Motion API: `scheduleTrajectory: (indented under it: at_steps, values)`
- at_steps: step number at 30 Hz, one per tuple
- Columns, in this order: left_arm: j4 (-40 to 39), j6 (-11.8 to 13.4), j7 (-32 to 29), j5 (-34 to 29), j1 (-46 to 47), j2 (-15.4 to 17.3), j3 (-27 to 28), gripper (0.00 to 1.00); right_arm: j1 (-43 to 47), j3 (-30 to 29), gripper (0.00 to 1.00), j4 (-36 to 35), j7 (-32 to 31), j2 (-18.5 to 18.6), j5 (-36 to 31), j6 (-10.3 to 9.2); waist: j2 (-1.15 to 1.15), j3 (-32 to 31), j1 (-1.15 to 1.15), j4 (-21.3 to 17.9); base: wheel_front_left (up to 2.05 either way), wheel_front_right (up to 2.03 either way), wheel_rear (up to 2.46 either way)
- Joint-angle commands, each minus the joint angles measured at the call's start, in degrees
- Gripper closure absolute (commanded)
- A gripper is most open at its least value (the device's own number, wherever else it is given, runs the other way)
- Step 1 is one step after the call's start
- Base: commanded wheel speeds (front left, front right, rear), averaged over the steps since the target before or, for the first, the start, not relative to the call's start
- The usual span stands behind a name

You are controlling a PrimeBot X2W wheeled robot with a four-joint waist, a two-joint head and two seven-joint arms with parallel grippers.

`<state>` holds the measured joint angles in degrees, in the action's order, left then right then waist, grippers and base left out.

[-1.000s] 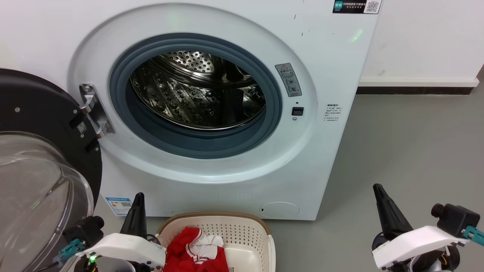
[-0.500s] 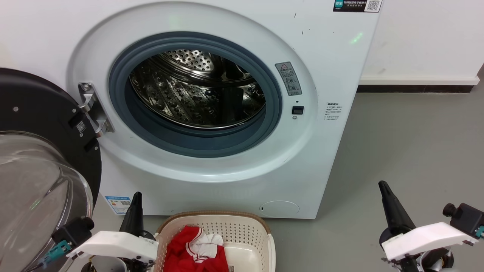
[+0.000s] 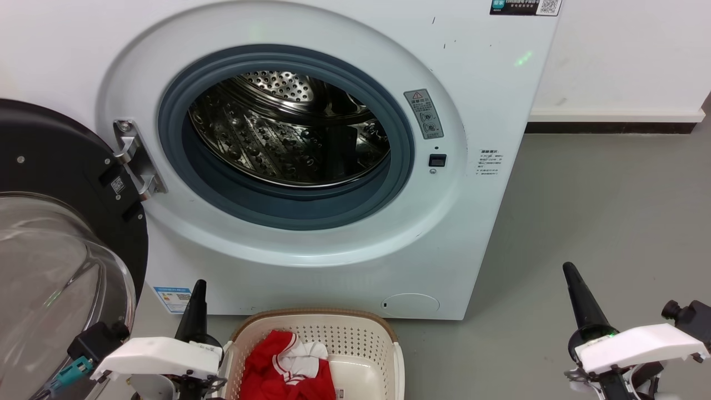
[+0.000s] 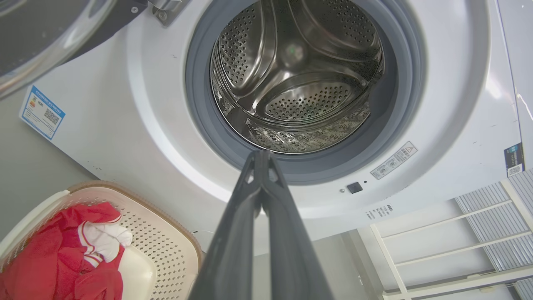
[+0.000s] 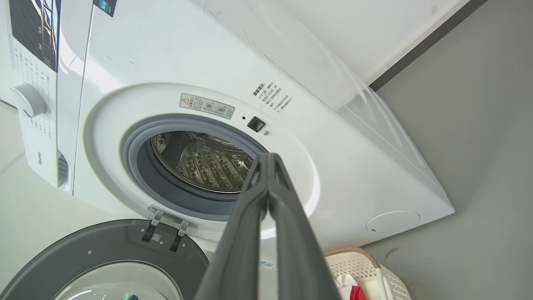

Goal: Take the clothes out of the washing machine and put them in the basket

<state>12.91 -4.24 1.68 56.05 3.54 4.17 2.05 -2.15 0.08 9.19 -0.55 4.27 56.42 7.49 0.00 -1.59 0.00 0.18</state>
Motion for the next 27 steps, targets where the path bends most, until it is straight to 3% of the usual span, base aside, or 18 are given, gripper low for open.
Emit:
scheduleTrajectory:
  at_steps: [1,27]
  values:
    - [-0.4,-0.5,-0.3,1.4,1.5,-0.1,0.3,1.0,-1.3,-0.3,1.0,-0.3,-0.2,0.4,1.7,0.01,0.0,0.0,0.0,0.0,0.0,0.0,0.0]
    - [0.4,-1.9,-4.1,17.9,2.2,-0.6,2.4,1.0,-2.9,-2.3,1.0,2.1,-2.1,0.3,18.8,0.01,0.0,0.7,0.0,-0.1,0.0,0.0,0.0]
